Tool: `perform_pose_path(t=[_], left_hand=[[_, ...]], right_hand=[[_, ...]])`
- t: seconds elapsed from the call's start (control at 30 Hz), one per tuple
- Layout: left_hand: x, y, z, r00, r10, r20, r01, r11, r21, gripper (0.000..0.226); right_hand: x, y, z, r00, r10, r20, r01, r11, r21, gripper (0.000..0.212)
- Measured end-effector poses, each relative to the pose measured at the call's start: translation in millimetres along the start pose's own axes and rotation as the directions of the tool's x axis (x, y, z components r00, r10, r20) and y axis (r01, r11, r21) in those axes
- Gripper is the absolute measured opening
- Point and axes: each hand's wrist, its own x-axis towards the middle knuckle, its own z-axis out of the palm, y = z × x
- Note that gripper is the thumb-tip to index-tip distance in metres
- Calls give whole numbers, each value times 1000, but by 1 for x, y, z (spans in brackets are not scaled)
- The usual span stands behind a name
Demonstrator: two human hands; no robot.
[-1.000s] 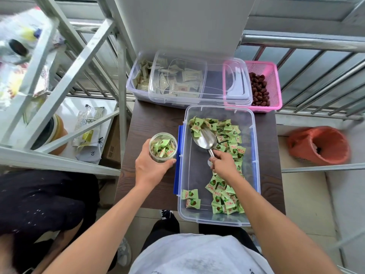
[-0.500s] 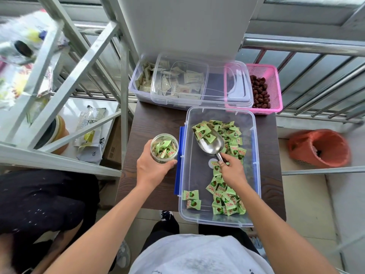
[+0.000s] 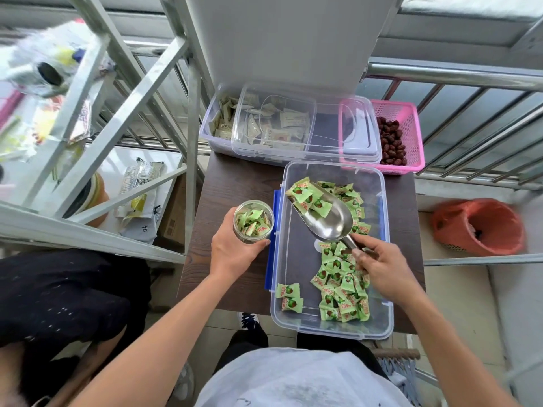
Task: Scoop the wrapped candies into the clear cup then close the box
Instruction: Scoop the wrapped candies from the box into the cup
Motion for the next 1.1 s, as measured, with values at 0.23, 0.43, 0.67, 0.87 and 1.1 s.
perform_pose_path(t=[0.23, 0.43, 0.67, 0.87, 1.1], left_hand=[[-3, 3, -3, 999, 37, 23, -36, 999, -20, 77], [-7, 6, -5, 998, 61, 29, -60, 997, -48, 65], [-7, 0, -7, 998, 64, 13, -63, 996, -62, 75], [-5, -6, -4, 999, 33, 7, -32, 997, -69, 73], [-4, -7, -4, 999, 47, 25, -46, 997, -58, 76]], right_hand=[[-12, -68, -10, 954, -119, 277, 208, 924, -320, 38], [5, -129, 20, 916, 20, 400, 238, 776, -584, 25], [10, -186, 47, 926, 2, 377, 316, 542, -779, 23], [-8, -215, 38, 932, 0, 363, 332, 406, -851, 21], [-23, -223, 17, 936, -65, 346, 339, 431, -836, 26]])
